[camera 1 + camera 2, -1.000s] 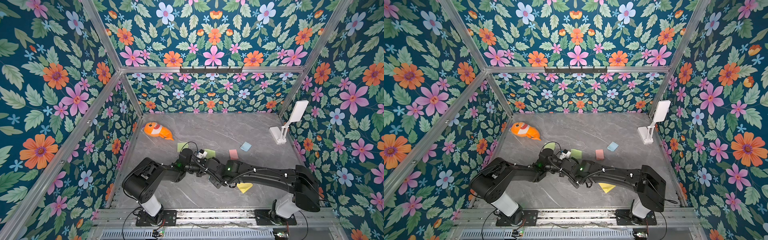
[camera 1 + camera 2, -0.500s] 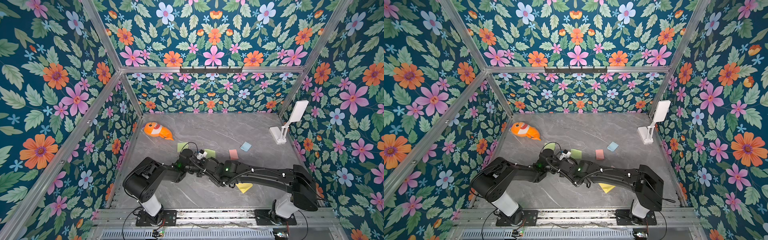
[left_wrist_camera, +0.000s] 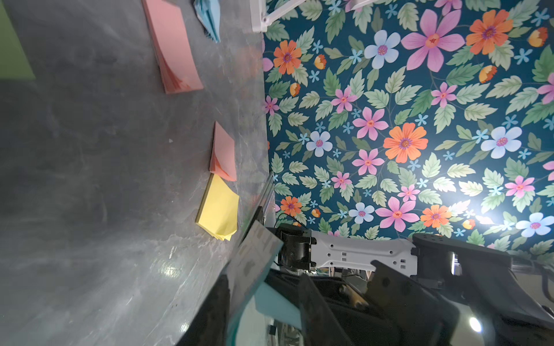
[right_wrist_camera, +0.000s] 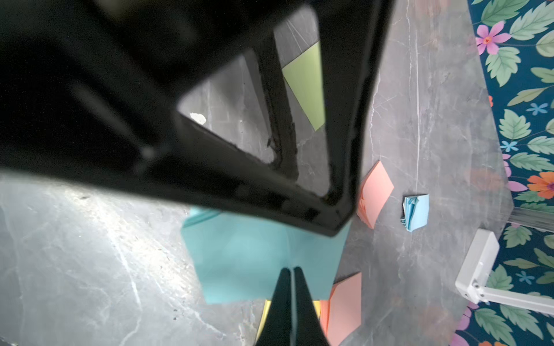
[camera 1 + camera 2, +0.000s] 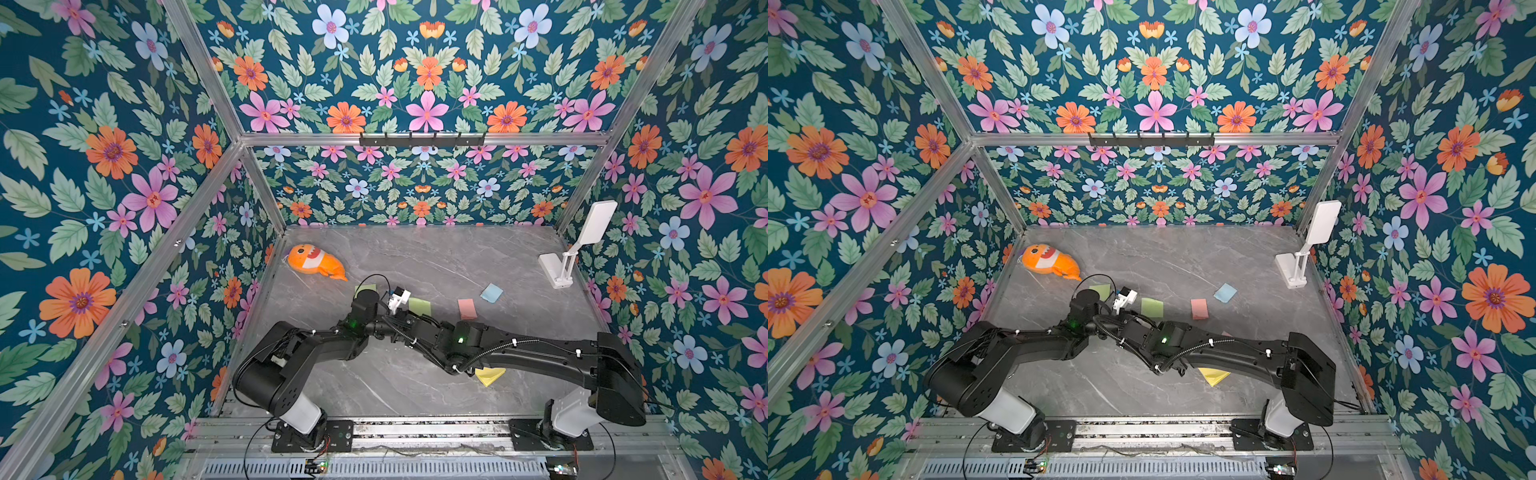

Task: Tear off pages from different memo pads
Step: Tear off the paper from the memo pad.

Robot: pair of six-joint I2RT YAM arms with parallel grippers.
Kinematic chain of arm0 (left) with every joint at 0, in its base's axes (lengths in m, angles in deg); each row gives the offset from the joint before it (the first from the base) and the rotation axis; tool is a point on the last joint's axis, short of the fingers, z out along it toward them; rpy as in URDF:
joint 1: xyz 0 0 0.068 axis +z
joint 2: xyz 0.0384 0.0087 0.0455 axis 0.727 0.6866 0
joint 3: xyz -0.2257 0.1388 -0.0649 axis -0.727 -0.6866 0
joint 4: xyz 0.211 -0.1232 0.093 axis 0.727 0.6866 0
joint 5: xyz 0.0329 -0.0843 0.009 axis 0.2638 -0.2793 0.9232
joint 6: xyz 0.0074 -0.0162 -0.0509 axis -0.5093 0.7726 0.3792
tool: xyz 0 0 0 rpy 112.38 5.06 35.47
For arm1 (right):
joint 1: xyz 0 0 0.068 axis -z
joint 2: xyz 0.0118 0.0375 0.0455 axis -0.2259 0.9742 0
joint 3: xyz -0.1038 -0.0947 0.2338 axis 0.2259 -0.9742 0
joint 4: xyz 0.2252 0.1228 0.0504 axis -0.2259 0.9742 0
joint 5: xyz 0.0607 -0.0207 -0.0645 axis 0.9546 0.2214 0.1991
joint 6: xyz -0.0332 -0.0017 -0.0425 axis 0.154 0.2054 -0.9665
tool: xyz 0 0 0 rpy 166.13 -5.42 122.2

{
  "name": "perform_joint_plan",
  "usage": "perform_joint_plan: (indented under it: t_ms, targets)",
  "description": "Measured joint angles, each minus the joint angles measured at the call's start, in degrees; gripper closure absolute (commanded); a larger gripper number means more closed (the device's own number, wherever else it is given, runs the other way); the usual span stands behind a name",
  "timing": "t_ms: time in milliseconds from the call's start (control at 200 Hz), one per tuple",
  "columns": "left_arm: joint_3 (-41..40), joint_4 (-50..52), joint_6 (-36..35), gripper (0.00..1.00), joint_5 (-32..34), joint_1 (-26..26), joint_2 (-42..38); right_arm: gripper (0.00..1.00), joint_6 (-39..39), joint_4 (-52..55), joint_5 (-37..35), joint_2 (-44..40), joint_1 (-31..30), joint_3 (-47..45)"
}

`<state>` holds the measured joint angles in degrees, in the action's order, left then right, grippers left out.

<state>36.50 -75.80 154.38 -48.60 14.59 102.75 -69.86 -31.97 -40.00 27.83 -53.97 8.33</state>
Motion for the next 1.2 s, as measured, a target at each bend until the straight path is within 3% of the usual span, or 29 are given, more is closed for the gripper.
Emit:
perform_joint_plan:
  t_ms: [360, 605, 780, 895, 990, 1085, 1200]
  targets:
    - [-7.4, 8.8, -21.1, 0.21, 13.6, -0.2, -15.4, 1.00, -4.9, 0.9, 0.7, -4.5, 3.8, 2.8]
    - [-7.4, 4.1, -28.1, 0.21, 17.6, -6.1, -16.0, 1.00, -7.2, 1.9, 4.1, -6.9, 3.9, 5.7]
    - [-5.0, 2.5, -29.8, 0.42, 16.6, -7.7, -12.5, 1.00, -7.5, 1.9, 6.9, -9.3, 4.2, 5.8]
    - [-3.5, 1.4, -29.2, 0.68, 15.3, -7.9, -11.2, 1.00, -7.5, 1.9, 7.6, -9.6, 4.6, 5.8]
    - [-2.5, 0.5, -28.8, 0.81, 14.5, -8.1, -10.8, 1.00, -7.4, 1.8, 7.3, -9.6, 5.1, 5.6]
    - [-2.0, -0.2, -28.2, 1.00, 14.3, -8.1, -9.9, 1.00, -7.2, 1.2, 5.1, -9.7, 6.0, 5.1]
    - [-1.3, -0.1, -26.8, 1.00, 14.2, -8.0, -8.2, 1.00, -6.5, 0.4, 0.8, -9.5, 7.3, 4.9]
